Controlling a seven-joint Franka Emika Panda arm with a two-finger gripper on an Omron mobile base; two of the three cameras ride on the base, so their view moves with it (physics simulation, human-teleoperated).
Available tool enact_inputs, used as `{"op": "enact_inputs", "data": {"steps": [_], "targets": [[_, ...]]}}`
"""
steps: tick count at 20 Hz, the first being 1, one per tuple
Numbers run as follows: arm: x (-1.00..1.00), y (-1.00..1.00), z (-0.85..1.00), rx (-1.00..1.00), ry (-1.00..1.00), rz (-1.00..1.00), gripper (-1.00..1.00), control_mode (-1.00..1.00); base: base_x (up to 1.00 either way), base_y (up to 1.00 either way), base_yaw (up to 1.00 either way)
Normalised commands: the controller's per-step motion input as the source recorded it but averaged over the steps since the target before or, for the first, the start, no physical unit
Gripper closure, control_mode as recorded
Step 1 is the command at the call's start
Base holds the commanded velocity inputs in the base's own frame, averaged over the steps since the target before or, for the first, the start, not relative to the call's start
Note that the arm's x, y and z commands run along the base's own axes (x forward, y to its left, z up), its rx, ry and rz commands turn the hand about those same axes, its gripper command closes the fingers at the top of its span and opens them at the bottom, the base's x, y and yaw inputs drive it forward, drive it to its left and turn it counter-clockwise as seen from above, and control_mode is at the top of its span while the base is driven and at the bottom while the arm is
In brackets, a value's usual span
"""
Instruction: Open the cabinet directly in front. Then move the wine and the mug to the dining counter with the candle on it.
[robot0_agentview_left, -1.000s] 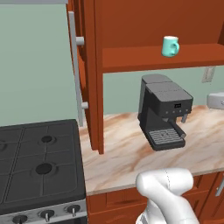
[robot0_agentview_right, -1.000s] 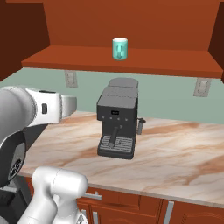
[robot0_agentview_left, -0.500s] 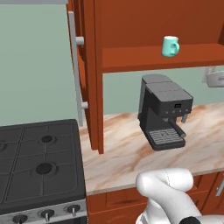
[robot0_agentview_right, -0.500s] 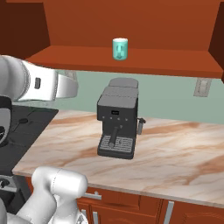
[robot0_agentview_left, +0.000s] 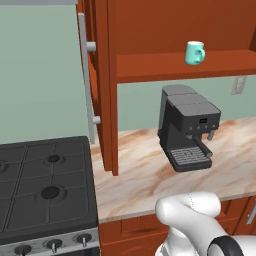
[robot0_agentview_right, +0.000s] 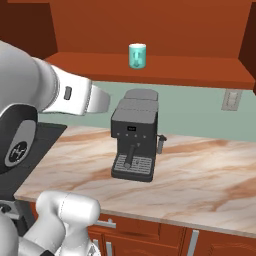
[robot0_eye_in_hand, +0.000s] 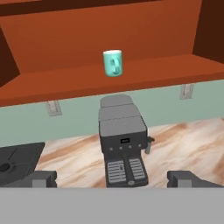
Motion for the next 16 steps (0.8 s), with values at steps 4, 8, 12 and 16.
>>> {"op": "enact_inputs", "data": {"steps": [4, 8, 12, 16], "targets": [[0.17, -0.05, 0.00, 0.02, 0.00, 0.00, -1.00, -1.00, 0.00, 0.00, 0.00], [0.26, 0.01, 0.00, 0.00, 0.02, 0.00, -1.00, -1.00, 0.00, 0.00, 0.00], [0.30, 0.07, 0.00, 0.00, 0.06, 0.00, -1.00, -1.00, 0.00, 0.00, 0.00], [0.29, 0.00, 0.00, 0.00, 0.02, 0.00, -1.00, -1.00, 0.00, 0.00, 0.00]]}}
